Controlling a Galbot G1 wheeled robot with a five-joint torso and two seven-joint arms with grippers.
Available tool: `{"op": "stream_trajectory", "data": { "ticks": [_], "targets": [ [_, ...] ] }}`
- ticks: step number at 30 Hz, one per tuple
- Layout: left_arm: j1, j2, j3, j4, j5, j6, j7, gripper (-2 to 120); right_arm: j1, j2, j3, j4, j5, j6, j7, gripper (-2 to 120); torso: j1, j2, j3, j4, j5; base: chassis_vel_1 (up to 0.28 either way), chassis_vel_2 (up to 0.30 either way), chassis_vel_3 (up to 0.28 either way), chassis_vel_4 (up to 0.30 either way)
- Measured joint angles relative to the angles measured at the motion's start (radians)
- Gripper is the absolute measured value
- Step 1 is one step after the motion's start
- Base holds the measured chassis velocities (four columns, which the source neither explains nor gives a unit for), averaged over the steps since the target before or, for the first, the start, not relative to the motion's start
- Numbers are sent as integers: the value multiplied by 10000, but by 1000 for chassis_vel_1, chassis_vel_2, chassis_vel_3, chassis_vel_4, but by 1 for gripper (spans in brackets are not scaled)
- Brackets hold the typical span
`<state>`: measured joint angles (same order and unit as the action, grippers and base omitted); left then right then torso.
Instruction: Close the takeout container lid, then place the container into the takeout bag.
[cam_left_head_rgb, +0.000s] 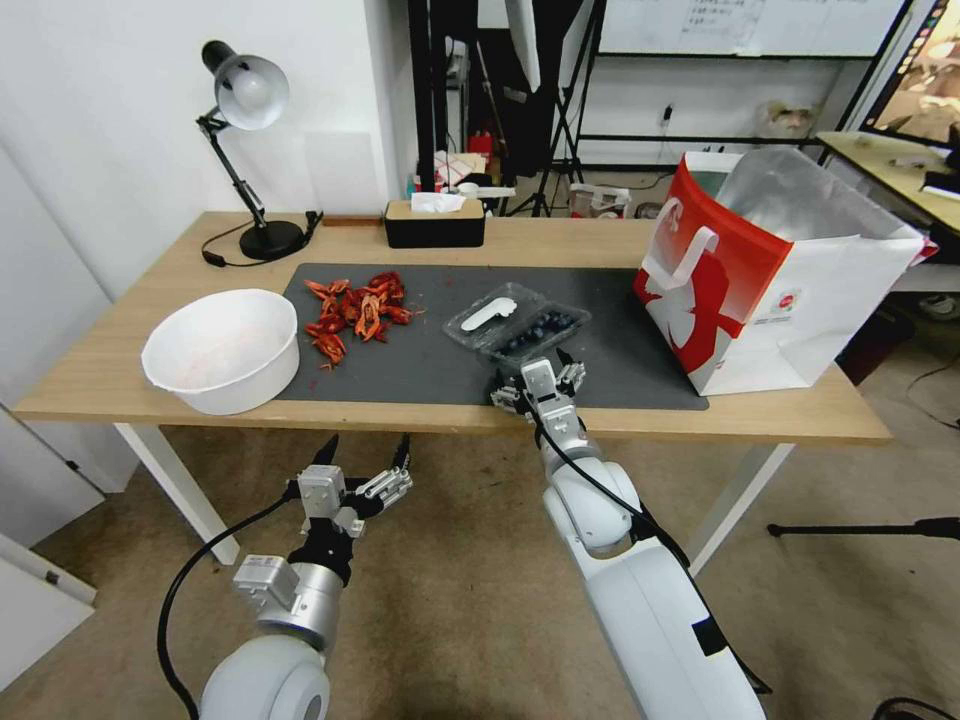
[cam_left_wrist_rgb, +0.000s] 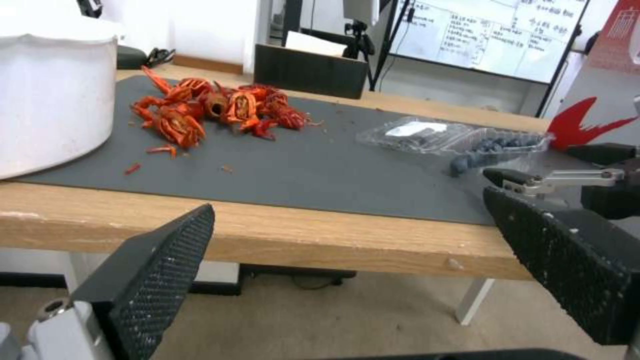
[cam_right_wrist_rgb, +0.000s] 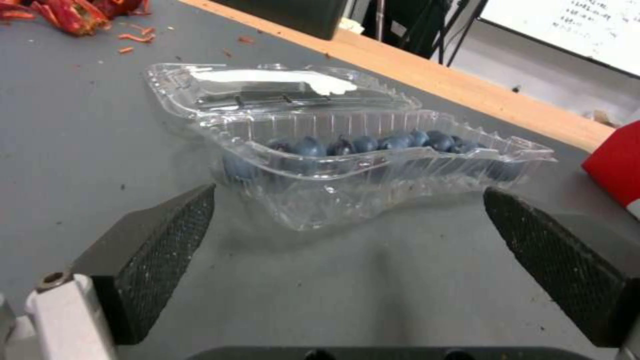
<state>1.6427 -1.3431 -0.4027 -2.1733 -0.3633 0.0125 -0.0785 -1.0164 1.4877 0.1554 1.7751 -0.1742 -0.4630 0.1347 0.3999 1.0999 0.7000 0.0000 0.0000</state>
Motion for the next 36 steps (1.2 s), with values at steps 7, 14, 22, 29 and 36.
{"op": "stream_trajectory", "data": {
  "ticks": [7,14,22,29,36],
  "targets": [
    [23,-26,18,17,-1,-4,-4,100,141,7,49,-124,197,0,99,100,1,0,0,0,0,0,0,0,0],
    [40,-18,24,18,6,-8,-4,100,156,-19,239,-103,335,-22,251,100,0,0,0,0,0,0,0,0,0],
    [83,-34,61,18,52,-8,-4,100,35,-237,475,104,492,-46,273,100,0,0,0,0,0,0,0,0,0],
    [141,-46,70,-7,84,-20,3,100,-98,-374,706,244,567,-52,285,100,0,0,0,0,0,0,0,0,0],
    [236,-58,79,-46,118,-64,13,100,-211,-547,1040,335,736,-44,286,100,0,0,0,0,1,0,0,0,0]
  ]
}}
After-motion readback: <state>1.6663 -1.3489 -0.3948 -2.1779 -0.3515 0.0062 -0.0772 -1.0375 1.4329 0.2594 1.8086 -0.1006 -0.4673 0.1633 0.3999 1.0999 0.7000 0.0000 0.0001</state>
